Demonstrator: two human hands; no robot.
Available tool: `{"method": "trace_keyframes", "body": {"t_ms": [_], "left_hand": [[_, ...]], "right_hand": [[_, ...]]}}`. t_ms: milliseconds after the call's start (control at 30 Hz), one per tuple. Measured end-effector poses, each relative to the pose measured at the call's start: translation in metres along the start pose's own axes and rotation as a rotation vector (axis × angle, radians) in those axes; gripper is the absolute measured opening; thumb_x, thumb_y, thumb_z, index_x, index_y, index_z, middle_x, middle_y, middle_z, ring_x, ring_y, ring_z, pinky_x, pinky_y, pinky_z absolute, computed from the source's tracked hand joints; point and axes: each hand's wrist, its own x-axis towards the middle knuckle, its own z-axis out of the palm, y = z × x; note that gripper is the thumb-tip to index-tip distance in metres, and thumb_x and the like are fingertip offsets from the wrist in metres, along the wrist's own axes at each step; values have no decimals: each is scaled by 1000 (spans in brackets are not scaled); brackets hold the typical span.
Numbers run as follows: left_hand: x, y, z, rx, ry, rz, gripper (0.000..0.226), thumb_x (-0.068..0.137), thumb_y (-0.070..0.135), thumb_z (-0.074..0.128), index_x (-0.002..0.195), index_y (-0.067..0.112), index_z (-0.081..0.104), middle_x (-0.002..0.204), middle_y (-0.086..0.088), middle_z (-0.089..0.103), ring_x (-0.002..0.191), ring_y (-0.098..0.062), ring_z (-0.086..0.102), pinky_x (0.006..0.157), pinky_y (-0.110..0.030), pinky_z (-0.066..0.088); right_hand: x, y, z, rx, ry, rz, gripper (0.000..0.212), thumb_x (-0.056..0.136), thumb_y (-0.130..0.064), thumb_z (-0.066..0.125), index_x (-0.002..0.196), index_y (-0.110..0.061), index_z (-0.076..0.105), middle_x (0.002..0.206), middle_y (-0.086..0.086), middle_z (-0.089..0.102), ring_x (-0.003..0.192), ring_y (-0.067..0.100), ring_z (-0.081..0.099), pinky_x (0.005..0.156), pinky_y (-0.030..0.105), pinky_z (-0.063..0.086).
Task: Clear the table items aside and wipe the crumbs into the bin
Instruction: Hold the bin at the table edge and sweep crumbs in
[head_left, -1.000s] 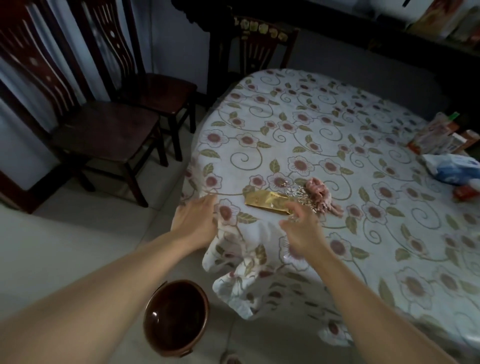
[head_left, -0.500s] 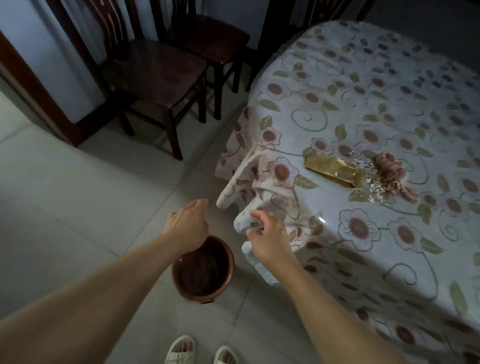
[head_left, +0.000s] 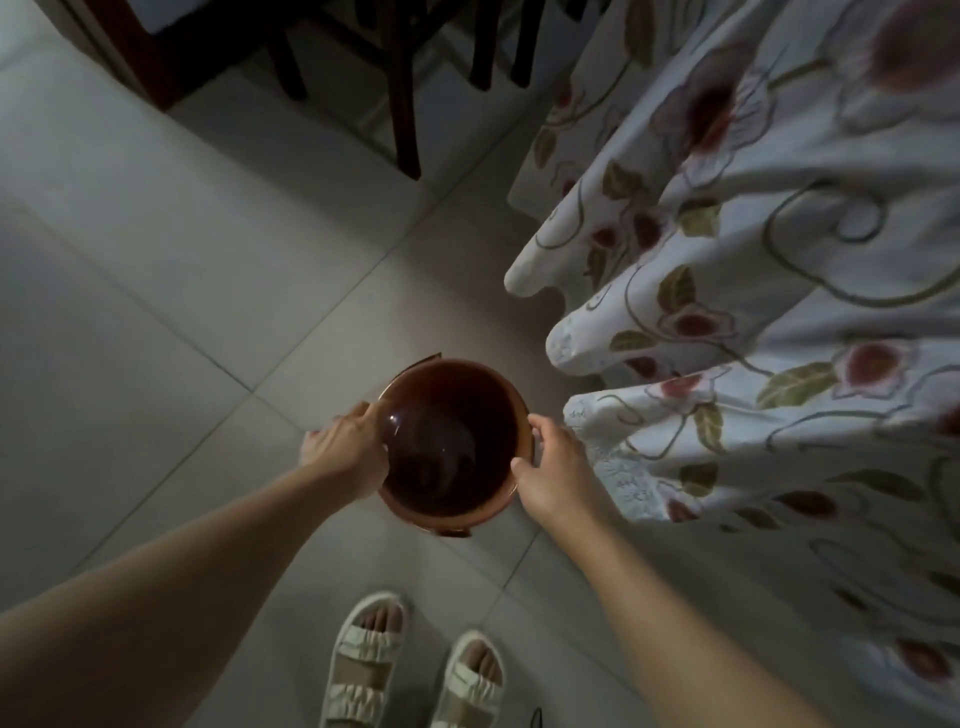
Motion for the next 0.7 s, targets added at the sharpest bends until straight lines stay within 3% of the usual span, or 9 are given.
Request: {"method": "trace_keyframes", "body": {"t_ms": [233, 400, 533, 700], "left_hand": [[56, -25, 68, -69, 35, -119, 57, 88, 18, 46, 141, 17, 26, 127, -12, 57, 116, -33, 55, 90, -42, 45], [82, -25, 96, -139, 147, -181, 51, 91, 30, 49, 134, 12, 28, 101, -13, 62, 93, -35, 61, 70, -38, 43], [85, -25, 94, -131, 169, -196, 30, 94, 31, 46, 114, 9, 41, 102, -20, 60, 96, -40, 60, 71, -38, 41], [57, -18, 70, -100, 160, -200, 25, 90, 19, 51, 112, 8, 44, 107, -19, 59, 101, -40, 58, 73, -37, 40]], "right_hand": [[61, 47, 56, -87, 2, 34, 75, 89, -13, 56, 150, -16, 13, 152, 10, 25, 141, 25, 20, 115, 31, 17], [82, 66, 75, -85, -55, 73, 86, 88, -10, 57, 151, -17, -2, 154, 12, 18, 140, 26, 26, 112, 30, 24], [83, 67, 75, -53, -54, 89, 86, 88, -11, 57, 151, -18, -1, 154, 10, 19, 140, 24, 27, 111, 30, 27], [56, 55, 55, -28, -73, 109, 86, 87, -14, 59, 151, -15, 1, 154, 11, 20, 141, 25, 26, 113, 31, 24]]}}
